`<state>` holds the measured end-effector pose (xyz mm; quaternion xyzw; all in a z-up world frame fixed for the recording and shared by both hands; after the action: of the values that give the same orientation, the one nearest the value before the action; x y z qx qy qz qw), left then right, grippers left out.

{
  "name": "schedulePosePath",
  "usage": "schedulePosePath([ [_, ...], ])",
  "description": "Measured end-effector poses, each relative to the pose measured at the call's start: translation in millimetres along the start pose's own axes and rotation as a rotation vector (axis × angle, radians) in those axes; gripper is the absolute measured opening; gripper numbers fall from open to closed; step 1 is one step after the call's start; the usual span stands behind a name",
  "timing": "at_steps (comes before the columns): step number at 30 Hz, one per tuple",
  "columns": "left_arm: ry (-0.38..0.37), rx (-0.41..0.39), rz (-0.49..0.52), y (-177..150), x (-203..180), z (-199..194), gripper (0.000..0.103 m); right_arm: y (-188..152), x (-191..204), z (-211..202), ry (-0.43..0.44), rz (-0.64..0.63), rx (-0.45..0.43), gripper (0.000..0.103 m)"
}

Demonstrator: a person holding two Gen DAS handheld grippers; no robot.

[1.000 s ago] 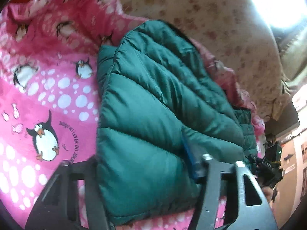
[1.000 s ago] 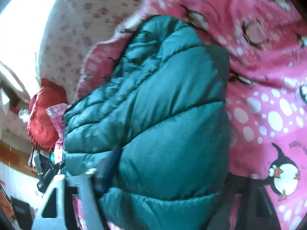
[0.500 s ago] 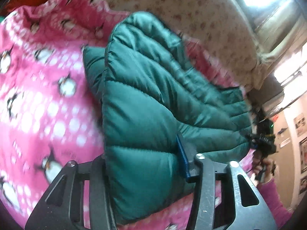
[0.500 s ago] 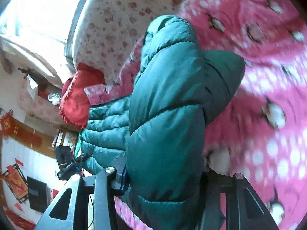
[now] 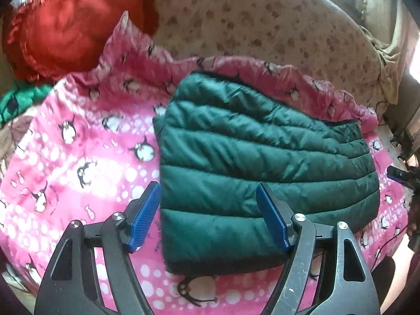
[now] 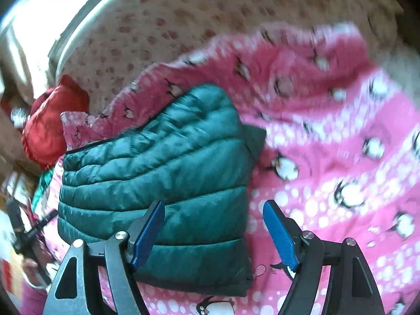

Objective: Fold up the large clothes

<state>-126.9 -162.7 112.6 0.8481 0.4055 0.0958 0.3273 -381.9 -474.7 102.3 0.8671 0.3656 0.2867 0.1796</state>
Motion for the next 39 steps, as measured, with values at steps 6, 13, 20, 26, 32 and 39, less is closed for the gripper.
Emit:
schedulePosePath([
  [6,0.05,-0.033,0.004,-5,-30,-2,0.075,-8,56,-4,-0.012,-0.144,-0.019,0.075],
  [13,0.13,-0.033,0.033,-23,-57,5,0.075,-31,109,21,-0.019,-0.191,-0.043,0.075],
  [20,0.165,-0.052,0.023,-35,-65,4,0.075,-50,124,24,-0.055,-0.193,-0.078,0.075],
  [26,0.193,-0.087,0.042,-40,-74,-5,0.075,-56,128,16,-0.085,-0.199,-0.121,0.076],
  [32,0.216,-0.109,0.07,-44,-83,-15,0.075,-61,132,8,-0.079,-0.188,-0.148,0.08],
  [39,0.215,-0.131,0.067,-46,-85,-24,0.075,-65,141,-2,-0.086,-0.202,-0.184,0.081],
])
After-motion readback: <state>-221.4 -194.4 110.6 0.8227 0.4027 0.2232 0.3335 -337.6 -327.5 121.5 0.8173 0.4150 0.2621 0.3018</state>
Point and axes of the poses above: each gripper's, at about its wrist camera, not at the fingertips, and z roughly the way its jaws point, x to its left, y to its top, the point moved 6 cm from there along z, roughly the way its jaws point, and after that the axes turned 2 degrees about y, right-handed, at the moved point
